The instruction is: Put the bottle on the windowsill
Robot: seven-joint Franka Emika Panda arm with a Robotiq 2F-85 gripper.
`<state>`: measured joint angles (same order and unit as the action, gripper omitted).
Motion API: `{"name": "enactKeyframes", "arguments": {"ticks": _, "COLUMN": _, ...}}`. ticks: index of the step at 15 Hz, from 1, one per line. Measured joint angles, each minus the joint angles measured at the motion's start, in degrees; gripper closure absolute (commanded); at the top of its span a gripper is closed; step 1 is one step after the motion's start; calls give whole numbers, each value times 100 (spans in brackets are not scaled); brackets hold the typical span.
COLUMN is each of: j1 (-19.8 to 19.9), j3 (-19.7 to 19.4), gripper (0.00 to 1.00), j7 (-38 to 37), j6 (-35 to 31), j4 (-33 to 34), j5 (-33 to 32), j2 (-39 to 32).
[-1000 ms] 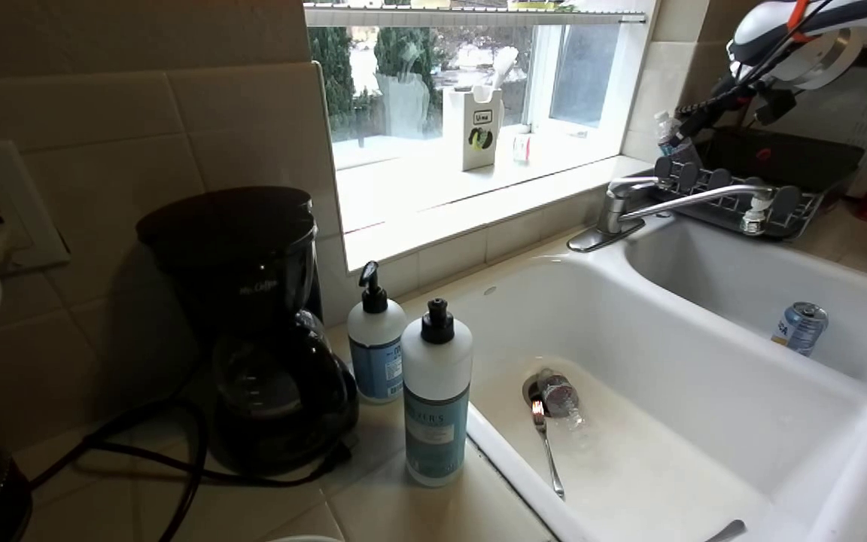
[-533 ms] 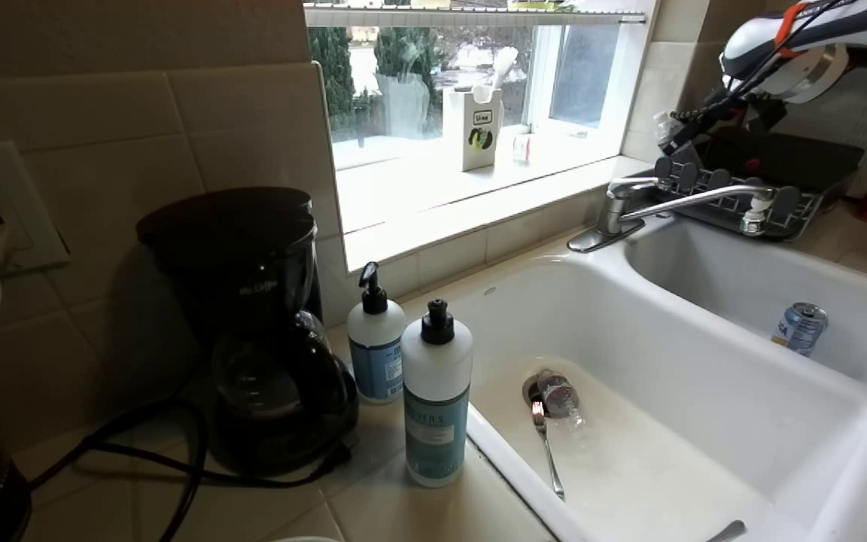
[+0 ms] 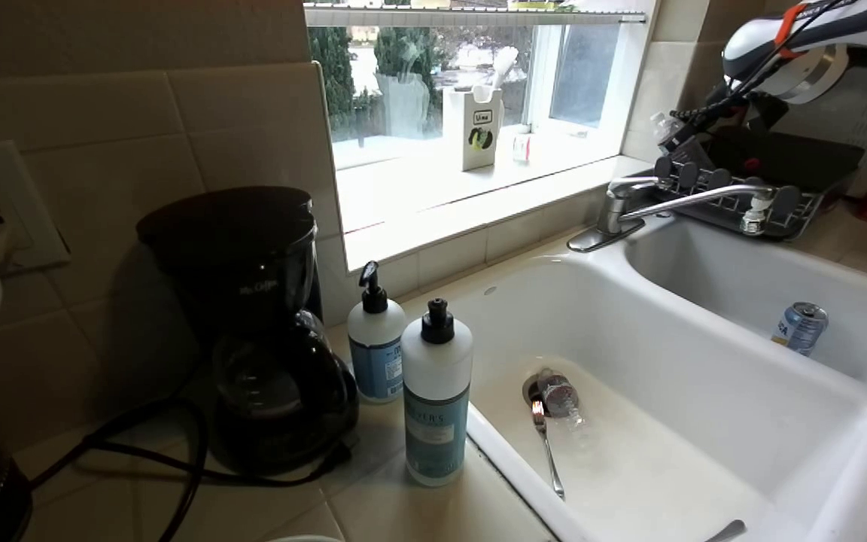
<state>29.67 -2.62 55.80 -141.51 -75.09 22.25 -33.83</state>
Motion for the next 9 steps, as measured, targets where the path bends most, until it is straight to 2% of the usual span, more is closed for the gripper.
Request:
{"name": "enactKeyframes", "arguments": {"ticks": 3, "j1": 43, "j3": -3, "gripper": 87, "j7": 113, "j6": -9, "j4": -191, "j5": 0, "j2": 191}}
{"name": "enactKeyframes", "arguments": {"ticks": 6, "j1": 156, "j3": 12, "gripper": 88, "j7": 378, "j6": -91, "j4": -759, "j5": 102, "j2": 727}}
{"name": "enactKeyframes", "arguments": {"ticks": 9, "j1": 432, "j3": 242, "gripper": 88, "j7": 1262, "j6": -89, "j4": -1520, "j5": 820, "j2": 1496}}
